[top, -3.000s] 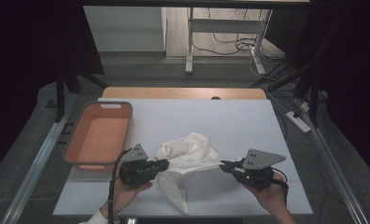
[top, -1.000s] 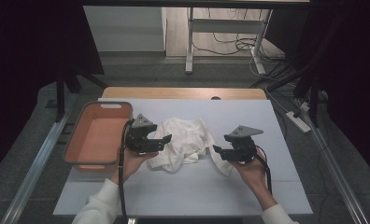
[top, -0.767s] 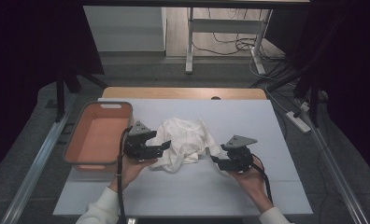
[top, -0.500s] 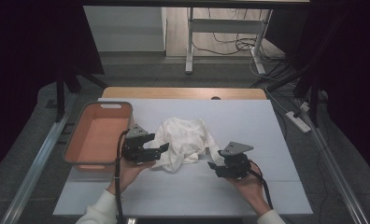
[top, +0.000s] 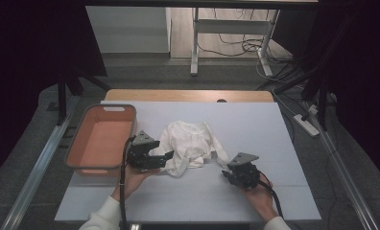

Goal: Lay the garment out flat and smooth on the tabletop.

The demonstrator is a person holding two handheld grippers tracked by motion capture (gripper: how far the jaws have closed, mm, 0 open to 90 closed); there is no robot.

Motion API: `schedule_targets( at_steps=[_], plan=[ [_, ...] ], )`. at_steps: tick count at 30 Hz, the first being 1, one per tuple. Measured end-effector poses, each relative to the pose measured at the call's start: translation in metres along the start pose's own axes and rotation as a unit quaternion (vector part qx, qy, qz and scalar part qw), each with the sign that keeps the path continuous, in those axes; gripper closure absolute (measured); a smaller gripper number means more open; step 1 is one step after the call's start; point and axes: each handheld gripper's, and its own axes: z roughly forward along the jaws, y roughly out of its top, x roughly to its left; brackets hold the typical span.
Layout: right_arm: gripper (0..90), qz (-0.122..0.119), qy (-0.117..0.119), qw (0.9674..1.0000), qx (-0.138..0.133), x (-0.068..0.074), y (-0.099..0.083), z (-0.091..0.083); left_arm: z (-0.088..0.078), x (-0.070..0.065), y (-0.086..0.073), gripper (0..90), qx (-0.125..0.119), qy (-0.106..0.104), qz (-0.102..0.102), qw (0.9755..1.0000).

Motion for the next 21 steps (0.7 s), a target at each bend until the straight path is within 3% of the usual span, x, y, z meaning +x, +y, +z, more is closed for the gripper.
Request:
schedule_targets(
  at_steps=[1,5,14,21],
  plan=[
    [71.8,0.0,0.0,1.0,0.0,0.0,0.0,0.0,0.0,0.0,0.0,29.7,0.0,0.0,0.0,1.0],
    [86.6,-0.011,-0.013,0.9998,0.005,-0.002,0.0,-0.003,-0.002,-0.001,0.0,29.7,-0.003,0.002,0.005,1.0],
    [87.8,0.017,-0.005,0.9985,-0.052,-0.017,0.007,-0.032,-0.008,0.004,-0.001,30.1,-0.007,0.008,-0.001,0.9999],
    [87.8,0.036,-0.013,0.9965,-0.074,-0.032,0.007,-0.045,-0.012,0.005,-0.001,30.1,-0.011,0.011,-0.004,0.9999]
  ],
)
